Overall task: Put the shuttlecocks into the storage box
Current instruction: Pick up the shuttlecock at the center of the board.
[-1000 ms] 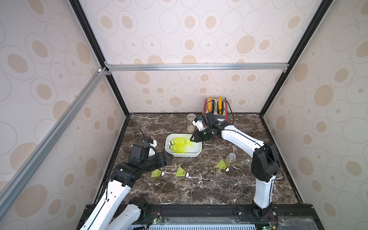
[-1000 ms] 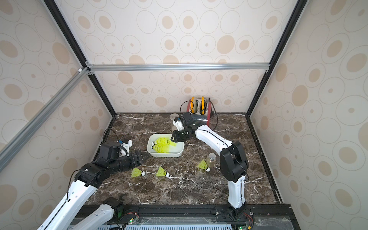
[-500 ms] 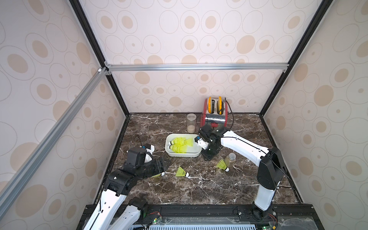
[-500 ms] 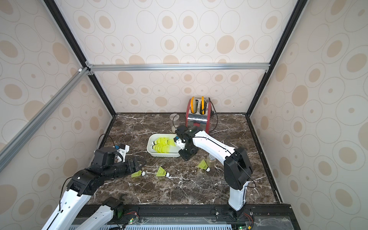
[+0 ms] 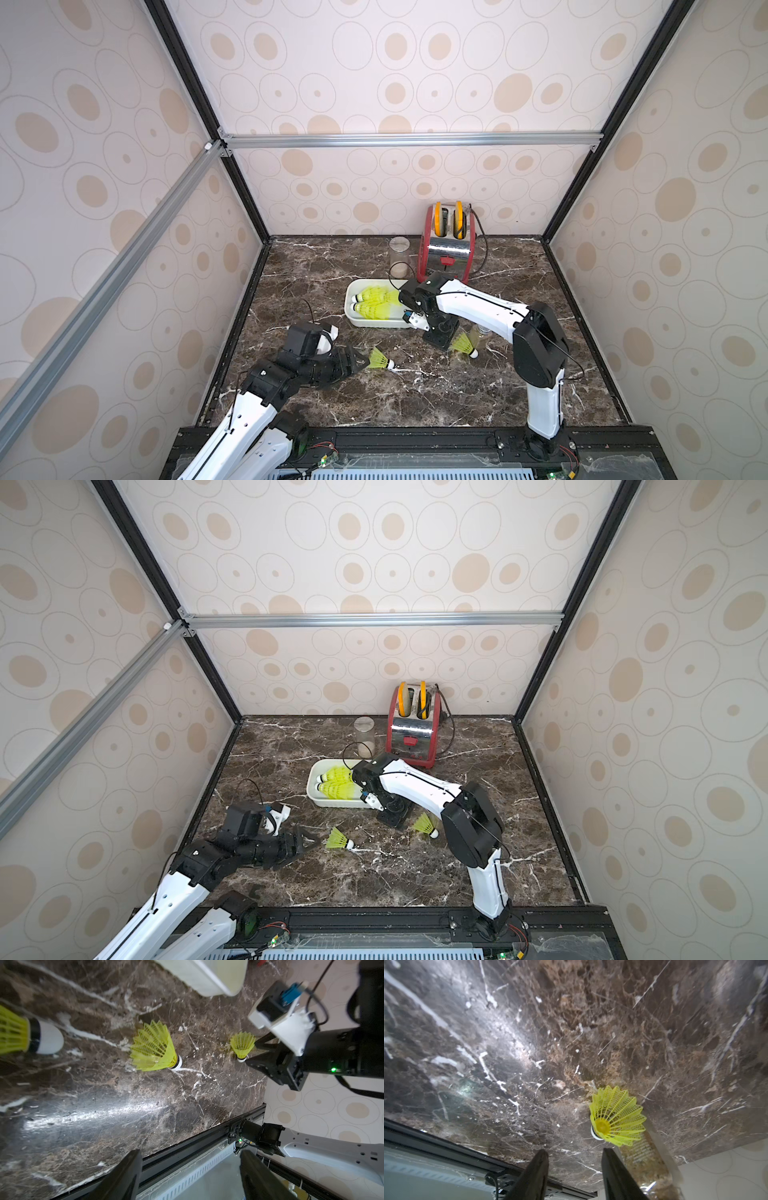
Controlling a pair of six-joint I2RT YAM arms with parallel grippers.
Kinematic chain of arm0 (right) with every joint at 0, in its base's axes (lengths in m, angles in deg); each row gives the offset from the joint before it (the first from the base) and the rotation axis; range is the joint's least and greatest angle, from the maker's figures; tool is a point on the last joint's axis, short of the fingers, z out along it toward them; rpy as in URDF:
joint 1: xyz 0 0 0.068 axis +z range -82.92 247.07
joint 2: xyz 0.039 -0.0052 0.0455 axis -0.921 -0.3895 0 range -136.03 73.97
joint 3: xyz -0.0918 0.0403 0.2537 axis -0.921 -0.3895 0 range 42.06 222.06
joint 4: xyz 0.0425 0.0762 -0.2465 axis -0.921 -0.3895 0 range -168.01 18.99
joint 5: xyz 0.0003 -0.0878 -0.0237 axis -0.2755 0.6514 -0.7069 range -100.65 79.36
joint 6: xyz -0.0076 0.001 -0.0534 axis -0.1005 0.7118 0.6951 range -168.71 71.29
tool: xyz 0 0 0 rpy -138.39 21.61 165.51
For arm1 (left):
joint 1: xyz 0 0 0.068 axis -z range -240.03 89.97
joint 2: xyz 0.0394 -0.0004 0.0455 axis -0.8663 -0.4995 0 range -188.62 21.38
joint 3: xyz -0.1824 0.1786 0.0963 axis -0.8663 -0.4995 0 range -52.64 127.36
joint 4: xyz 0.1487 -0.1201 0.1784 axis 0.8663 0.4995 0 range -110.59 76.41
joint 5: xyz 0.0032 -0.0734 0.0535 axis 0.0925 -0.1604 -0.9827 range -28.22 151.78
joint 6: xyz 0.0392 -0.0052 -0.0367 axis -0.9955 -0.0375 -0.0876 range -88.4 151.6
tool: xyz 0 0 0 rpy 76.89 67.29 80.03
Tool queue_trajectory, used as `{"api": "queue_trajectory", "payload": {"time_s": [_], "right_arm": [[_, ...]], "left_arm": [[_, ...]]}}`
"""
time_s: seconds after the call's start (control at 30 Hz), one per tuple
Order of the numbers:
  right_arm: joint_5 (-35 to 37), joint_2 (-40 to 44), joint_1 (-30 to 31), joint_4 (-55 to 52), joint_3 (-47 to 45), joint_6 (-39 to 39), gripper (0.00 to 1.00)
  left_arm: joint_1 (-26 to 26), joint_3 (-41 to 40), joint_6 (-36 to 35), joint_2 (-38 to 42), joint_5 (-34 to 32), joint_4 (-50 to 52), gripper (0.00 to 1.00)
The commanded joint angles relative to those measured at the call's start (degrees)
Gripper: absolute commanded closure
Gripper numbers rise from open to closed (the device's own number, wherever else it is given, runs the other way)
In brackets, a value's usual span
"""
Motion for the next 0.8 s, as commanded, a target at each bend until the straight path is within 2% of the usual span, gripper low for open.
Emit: {"api": "queue_trajectory", "payload": {"time_s": [0.0,0.13,0.27,0.43,0.77], "right_arm": [[4.03,-3.34,0.34,-4.55,2.53,0.75,0.52],[5.08,-6.23,0.68,-5.92,2.97,-0.07,0.5],[6.53,-7.79,0.75,-6.23,1.97,-0.74,0.49],[9.53,-9.42,0.89,-6.14,1.91,-1.28,0.48],[9.69,-11.43,0.73,-5.95,-0.6,-1.73,0.48]], "left_arm": [[3.37,-2.24,11.0,-0.87,-1.19,-12.38,0.23],[7.77,-3.6,14.41,-4.97,-3.37,-18.36,0.23],[9.24,-7.0,18.22,-5.22,-3.96,-24.75,0.23],[9.35,-7.57,17.95,-2.98,-4.8,-23.15,0.23],[9.35,-6.42,17.2,-0.07,-5.7,-19.53,0.23]]}}
